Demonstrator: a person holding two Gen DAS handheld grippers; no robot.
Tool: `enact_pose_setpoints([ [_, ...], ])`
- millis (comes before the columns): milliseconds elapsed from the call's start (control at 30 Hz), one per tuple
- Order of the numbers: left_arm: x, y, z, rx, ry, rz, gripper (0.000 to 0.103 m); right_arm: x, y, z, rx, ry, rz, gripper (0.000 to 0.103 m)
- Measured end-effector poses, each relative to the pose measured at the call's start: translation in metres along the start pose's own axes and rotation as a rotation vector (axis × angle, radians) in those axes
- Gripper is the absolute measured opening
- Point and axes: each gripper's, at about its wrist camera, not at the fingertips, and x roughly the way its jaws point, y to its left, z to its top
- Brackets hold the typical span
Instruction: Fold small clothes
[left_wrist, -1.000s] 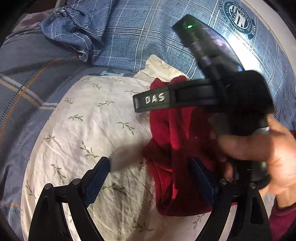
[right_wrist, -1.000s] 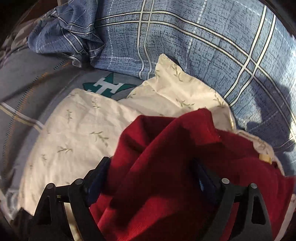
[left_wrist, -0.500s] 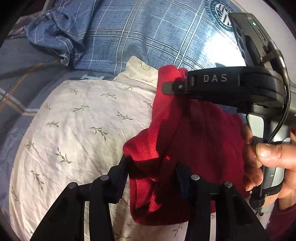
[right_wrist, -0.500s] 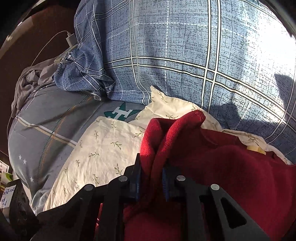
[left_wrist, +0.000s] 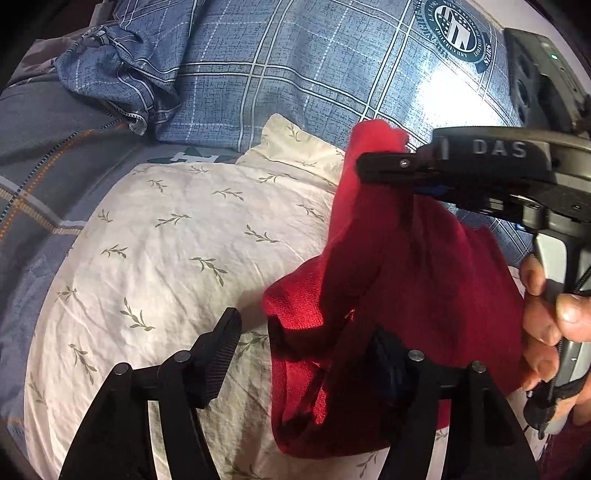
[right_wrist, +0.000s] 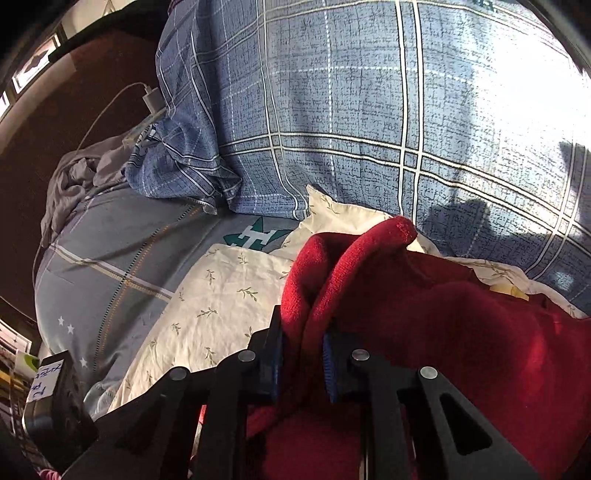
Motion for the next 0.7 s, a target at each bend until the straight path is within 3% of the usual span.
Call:
enact_pose_setpoints([
  [67,-0.003,-0.001,-0.001,0.003,-0.007,-0.018,0.057,-0.009,-0.001,-0.001,0.000,-0.015,0.005,0.017],
  [100,-0.006,-0.003,-0.001,-0.001,-0.006,-0.053,0.041,-0.013,-0.003,-0.001,0.003,-0.020,0.009,0.017],
  [133,-0.008,-0.004,-0.002,-0.004,0.004,-0.083,0.032,-0.017,-0.004,-0.002,0.006,-0.022,0.013,0.016],
  [200,-0.019,-0.010,-0.002,0.006,-0.014,-0.100,0.027,-0.027,-0.008,-0.003,0.010,-0.037,0.010,0.016],
  [400,-0.038,-0.030,-0.007,0.067,-0.062,-0.093,0.023,-0.050,-0.022,-0.005,0.056,-0.067,0.012,0.016],
  [700,-0.044,-0.035,-0.014,0.104,-0.065,-0.065,0.021,-0.051,-0.023,-0.008,0.063,-0.064,-0.011,0.016],
])
